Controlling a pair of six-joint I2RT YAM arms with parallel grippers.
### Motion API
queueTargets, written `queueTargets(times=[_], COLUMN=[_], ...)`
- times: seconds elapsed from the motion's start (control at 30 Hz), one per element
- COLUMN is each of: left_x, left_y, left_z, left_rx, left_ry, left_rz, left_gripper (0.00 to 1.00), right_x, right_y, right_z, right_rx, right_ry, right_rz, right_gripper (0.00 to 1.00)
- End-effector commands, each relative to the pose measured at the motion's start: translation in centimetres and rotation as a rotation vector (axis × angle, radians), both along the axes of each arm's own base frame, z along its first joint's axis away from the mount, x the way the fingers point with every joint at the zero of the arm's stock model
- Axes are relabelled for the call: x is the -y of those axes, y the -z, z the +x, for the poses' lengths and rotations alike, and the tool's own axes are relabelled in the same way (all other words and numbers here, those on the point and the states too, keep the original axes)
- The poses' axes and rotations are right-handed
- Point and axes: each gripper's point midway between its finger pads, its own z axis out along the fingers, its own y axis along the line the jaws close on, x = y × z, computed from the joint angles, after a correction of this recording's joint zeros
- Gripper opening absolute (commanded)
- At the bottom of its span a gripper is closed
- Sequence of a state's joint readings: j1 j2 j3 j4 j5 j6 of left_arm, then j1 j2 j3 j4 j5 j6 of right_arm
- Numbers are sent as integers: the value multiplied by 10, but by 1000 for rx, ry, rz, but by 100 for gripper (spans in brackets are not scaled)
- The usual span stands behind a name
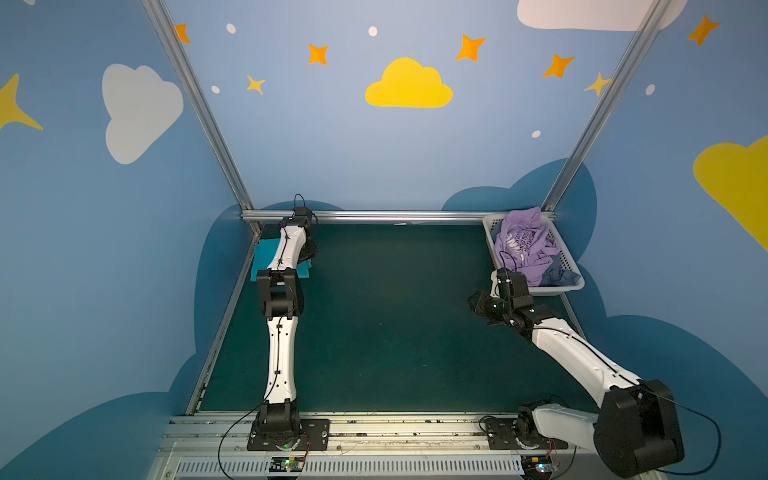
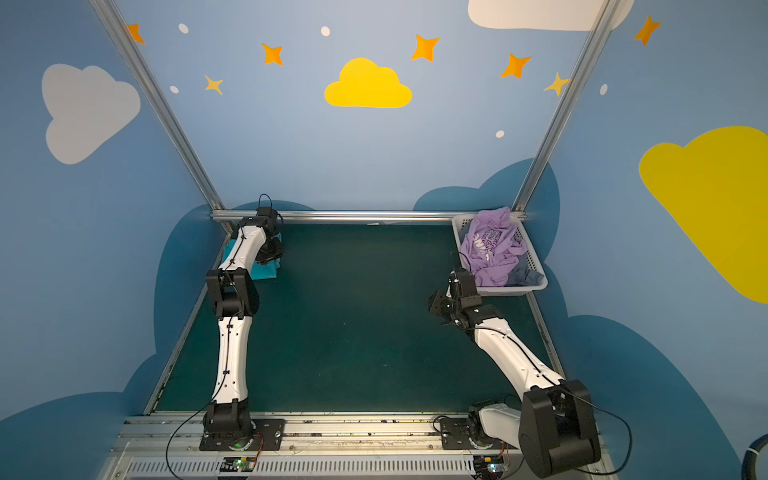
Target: Fold and stack the t-shirts
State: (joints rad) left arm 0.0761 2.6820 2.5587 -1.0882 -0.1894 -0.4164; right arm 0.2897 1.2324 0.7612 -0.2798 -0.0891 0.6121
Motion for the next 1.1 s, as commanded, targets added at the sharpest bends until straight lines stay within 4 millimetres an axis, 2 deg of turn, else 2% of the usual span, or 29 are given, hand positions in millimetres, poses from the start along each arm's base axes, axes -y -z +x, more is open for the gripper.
queueTargets(times=[0.0, 0.1, 0.2, 0.3, 0.4, 0.5, 0.57, 0.67, 0.77, 0.83, 0.97, 1.03, 1.07], left_x=[8, 23, 42, 55, 63, 76, 88, 97, 88, 80, 58, 52, 52], left_y=[22, 13, -5, -38, -88, -147, -187, -234, -250, -249, -228, -212, -204], left_z=[-15, -11, -9, -10, -17, -30, -45, -77, -122, -147, -188, -204, -209], left_rx=[-87, -69, -51, -19, 44, 160, 268, 443, 580, 663, 728, 693, 676], left_ry=[48, 80, 132, 160, 137, 129, 135, 134, 51, 14, -65, -114, -123], left_rz=[-59, -70, -54, -12, 59, 134, 174, 206, 208, 203, 220, 175, 148], left_gripper=[39, 40, 43, 45, 47, 54, 59, 71, 80, 86, 94, 95, 97], right_x=[-4, -8, -11, -9, -3, 7, 16, 31, 46, 55, 74, 78, 79], right_y=[-2, -3, -6, -14, -29, -48, -60, -74, -88, -98, -120, -129, -132], right_z=[0, 1, 1, -1, -5, -11, -16, -25, -34, -41, -57, -63, -64], right_rx=[-51, -91, -92, -67, -27, 30, 77, 158, 273, 352, 462, 504, 519], right_ry=[1, 1, -8, -5, 3, 16, 24, 39, 56, 88, 156, 168, 169], right_rz=[19, 33, 36, 31, 12, -22, -61, -124, -177, -191, -214, -216, -215], right_gripper=[43, 42, 41, 41, 42, 43, 44, 47, 50, 55, 65, 86, 87])
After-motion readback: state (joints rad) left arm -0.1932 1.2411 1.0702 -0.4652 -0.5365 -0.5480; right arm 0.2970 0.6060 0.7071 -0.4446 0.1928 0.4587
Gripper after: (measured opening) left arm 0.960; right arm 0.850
